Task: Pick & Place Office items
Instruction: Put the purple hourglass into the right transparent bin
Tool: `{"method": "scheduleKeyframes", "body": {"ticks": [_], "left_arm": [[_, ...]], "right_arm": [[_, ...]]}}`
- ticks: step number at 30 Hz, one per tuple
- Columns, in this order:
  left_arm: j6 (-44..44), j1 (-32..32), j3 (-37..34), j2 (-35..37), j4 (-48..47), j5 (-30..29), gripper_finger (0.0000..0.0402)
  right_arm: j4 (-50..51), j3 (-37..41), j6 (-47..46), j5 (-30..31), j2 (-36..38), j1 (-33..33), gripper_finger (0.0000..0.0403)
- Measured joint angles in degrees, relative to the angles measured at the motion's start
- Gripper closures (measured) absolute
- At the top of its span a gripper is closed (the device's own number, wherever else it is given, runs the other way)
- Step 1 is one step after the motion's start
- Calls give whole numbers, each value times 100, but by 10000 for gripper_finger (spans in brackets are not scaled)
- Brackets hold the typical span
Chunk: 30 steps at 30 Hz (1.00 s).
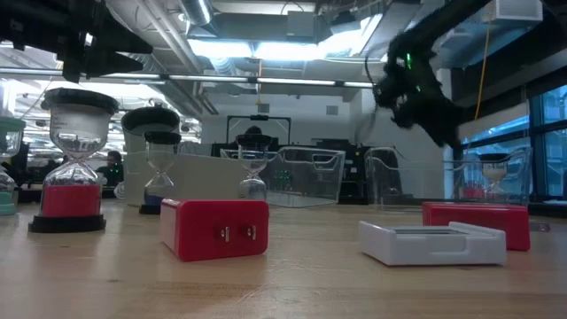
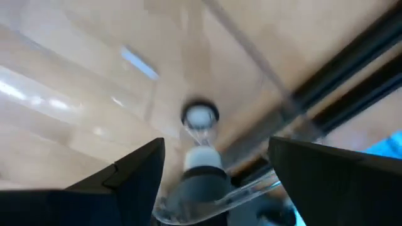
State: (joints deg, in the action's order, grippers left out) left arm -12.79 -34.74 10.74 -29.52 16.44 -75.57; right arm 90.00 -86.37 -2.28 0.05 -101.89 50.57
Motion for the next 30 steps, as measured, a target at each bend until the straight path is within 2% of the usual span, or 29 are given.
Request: {"method": "scheduleKeyframes", "body": {"ticks": [4, 9, 12, 16, 21, 27, 30], "left_arm": [[-16, -2, 0, 2, 60, 1, 138], [-147, -1, 0, 2, 71, 50, 138], [-149, 0, 0, 2, 96, 52, 138], [-151, -2, 0, 2, 97, 55, 138], [-136, 0, 2, 2, 222, 248, 138], [1307, 2, 73, -125, 1117, 961, 133], [1710, 2, 404, -325, 1086, 1229, 125]], "right_arm": [[-201, -682, 32, -154, 493, -187, 119], [-964, -586, -7, -243, 1557, -817, 119], [-1482, -214, -66, -246, 2304, -1401, 119], [-2727, 610, -512, -223, 3284, -2239, 119], [-4019, 1824, -992, -219, 4083, -3234, 119], [-4802, 2771, -1391, 281, 4578, -4157, 119], [-4857, 2938, -1571, 686, 4696, -4490, 119]]}}
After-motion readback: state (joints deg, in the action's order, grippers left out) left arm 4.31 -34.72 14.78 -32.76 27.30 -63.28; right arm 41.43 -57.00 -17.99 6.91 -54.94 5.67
